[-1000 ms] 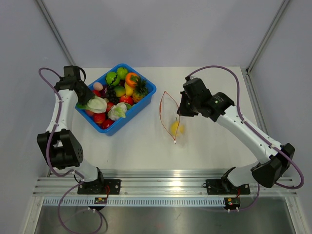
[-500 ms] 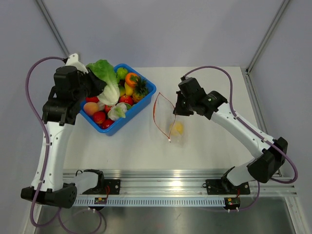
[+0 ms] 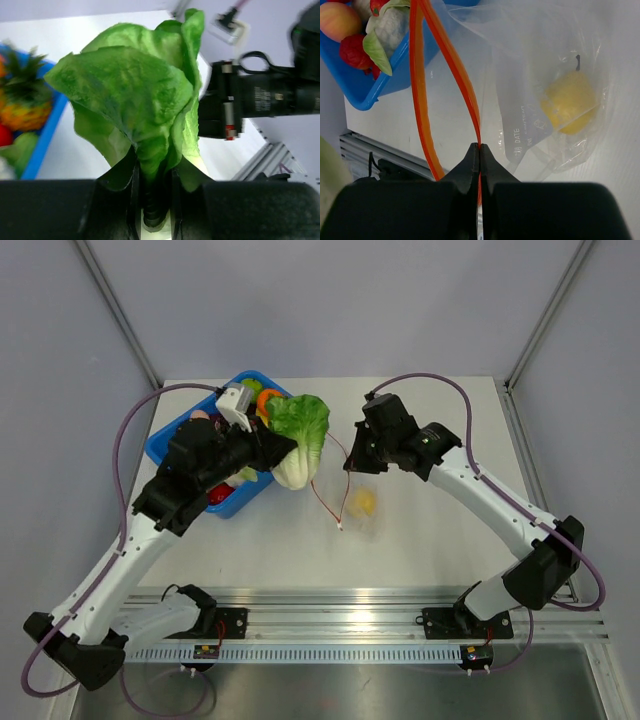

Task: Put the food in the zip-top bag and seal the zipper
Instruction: Place the fake vegetable in the zipper food storage bag.

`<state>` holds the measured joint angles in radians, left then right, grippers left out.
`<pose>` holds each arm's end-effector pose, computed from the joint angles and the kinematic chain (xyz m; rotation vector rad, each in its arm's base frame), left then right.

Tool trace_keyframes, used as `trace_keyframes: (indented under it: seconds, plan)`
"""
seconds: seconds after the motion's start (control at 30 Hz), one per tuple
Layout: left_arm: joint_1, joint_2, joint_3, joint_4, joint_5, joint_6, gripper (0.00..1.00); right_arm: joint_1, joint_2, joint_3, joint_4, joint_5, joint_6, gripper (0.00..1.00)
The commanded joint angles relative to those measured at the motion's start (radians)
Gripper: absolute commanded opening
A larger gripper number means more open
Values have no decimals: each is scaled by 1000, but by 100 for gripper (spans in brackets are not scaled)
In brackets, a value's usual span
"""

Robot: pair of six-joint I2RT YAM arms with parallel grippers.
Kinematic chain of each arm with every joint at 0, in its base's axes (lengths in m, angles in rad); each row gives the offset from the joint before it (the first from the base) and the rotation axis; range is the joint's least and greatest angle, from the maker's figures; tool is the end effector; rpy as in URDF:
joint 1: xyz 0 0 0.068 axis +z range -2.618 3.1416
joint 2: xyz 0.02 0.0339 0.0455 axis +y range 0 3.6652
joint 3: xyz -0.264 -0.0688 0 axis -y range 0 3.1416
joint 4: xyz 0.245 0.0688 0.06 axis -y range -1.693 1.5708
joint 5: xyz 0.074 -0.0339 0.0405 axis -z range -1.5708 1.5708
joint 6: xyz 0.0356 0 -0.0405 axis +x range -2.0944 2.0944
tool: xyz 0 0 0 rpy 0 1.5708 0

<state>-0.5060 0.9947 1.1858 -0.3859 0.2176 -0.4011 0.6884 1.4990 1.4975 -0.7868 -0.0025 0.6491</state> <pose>0.1817 -0.1095 0.4193 0.2604 1.8216 -0.8400 0.2497 0.2055 0.3587 -0.0495 2.4552 0.6305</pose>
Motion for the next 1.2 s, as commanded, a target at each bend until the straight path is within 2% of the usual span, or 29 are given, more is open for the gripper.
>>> trace_keyframes:
  seconds: [0.0,0.13,0.23,0.33,0.47,0.63,0.8,1.17]
  plan:
    - [-103,-25,-70,278,-65,-30,0,8,4,46,40,-40,24,0]
    - [-231,-4,-141,427,-275,-47,0,8,1,50,44,-57,34,0]
    - [-275,24,-169,517,-349,-33,0,8,-6,50,46,-67,40,0]
    - [-289,30,-224,628,-386,-34,0,8,-13,47,47,-70,41,0]
    - [-298,61,-233,645,-454,-38,0,8,-25,46,55,-70,53,0]
    - [-321,79,-314,749,-561,-39,0,8,-46,41,78,-105,69,0]
    - [-348,108,-376,829,-578,-12,0,8,-68,21,113,-142,104,0]
    - [-373,64,-462,802,-583,28,0,5,-143,-39,201,-90,222,0]
